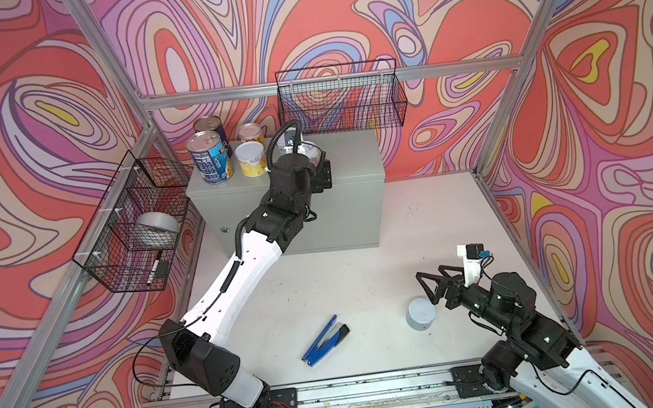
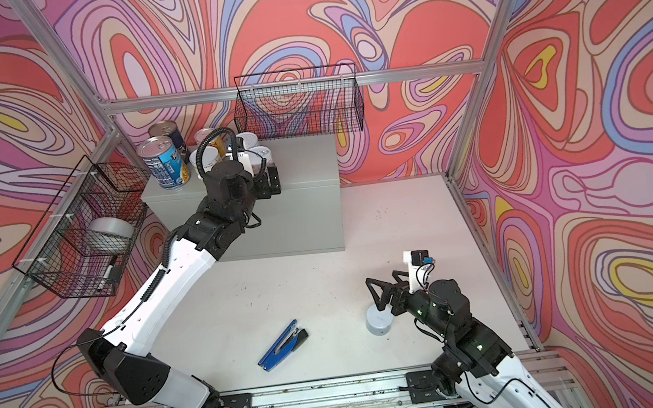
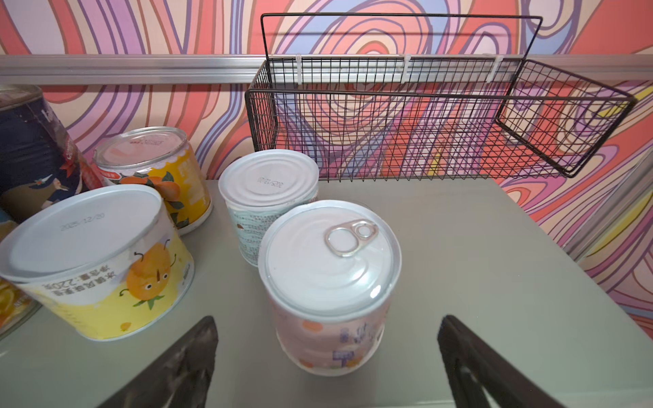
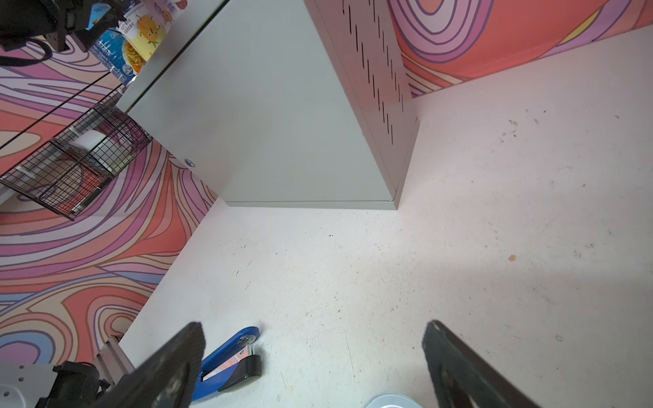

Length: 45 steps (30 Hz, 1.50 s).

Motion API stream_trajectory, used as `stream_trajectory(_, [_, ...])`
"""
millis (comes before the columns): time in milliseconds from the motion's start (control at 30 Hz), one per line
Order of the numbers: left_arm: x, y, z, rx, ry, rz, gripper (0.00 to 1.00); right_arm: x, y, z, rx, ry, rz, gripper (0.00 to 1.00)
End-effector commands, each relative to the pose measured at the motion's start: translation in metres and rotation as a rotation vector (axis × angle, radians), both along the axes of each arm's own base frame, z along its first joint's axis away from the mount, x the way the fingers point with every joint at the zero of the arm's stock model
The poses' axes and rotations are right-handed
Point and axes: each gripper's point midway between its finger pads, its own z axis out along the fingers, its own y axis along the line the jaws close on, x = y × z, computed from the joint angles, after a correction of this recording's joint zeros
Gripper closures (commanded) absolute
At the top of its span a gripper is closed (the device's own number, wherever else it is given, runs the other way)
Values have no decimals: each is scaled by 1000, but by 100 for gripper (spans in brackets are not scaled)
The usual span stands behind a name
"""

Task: Place and organize the canned foods onto the counter
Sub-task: 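Lower the pink can beside the pale blue can and open the left gripper, then draw the left gripper back and reach down toward the pale blue can on the table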

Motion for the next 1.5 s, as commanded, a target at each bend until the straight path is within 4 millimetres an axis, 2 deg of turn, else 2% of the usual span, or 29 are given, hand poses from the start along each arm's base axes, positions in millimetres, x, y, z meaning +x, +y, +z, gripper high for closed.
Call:
stream_trajectory(0, [-11,4,11,16,8,1,0,0,2,-1,8,-8,5,2])
stream_trajectory(200, [-35,-1,17,53,23,-17,0,-3,2,-1,5,-20,16,2])
stream_trajectory(300, [-54,-13,18,78,67,-77,0,-4,2,-5,8,-14,17,2])
stream_trajectory(400, [-77,-30,9,86,148,-174,0,-5,0,-8,-1,-11,13,1])
stream_trajectory(567, [-116,-55,-31,32,294,-313,0,-9,-3,-5,5,-30,12,1])
stream_trajectory(767, [-159,-89,-88,-5,422,-429,0,-25,-2,2,60,-95,59,2])
stream_trajectory(933, [-185,-127,-154,2,581,-522,0,-25,-18,1,69,-86,-24,2])
stream_trajectory(1033, [-200,-152,-187,34,645,-577,0,-23,-23,5,71,-87,-54,2])
stream_trajectory(1267, [-240,-213,-228,44,717,-760,0,-23,-35,15,64,-97,-117,2])
stream_trajectory(1467, [-258,-247,-265,-20,796,-816,0,-28,-37,26,96,-142,-112,1])
